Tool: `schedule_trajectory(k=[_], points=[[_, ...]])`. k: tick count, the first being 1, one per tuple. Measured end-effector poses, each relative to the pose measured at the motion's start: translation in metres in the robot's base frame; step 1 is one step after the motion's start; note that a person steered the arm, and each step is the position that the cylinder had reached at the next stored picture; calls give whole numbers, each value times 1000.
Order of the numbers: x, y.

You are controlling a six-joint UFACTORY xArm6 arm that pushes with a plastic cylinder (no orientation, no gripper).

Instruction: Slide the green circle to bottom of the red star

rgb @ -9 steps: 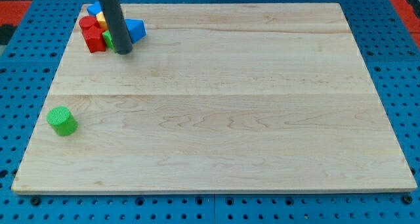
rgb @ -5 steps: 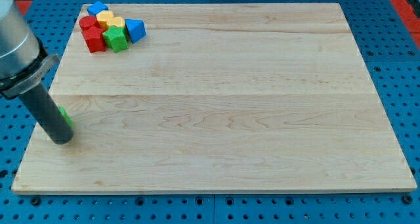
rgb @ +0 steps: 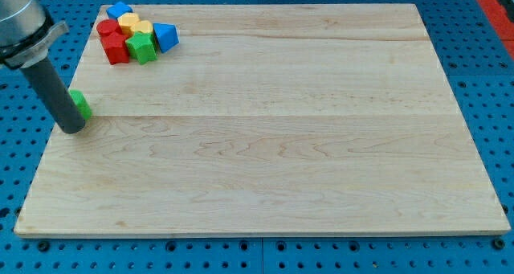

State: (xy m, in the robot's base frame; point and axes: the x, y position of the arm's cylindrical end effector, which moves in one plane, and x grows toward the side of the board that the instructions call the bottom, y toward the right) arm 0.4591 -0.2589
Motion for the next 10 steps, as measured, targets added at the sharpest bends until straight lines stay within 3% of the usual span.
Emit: schedule_trajectory(k=[4, 7, 10], points=[[-10, -1], [-40, -46], [-101, 19]])
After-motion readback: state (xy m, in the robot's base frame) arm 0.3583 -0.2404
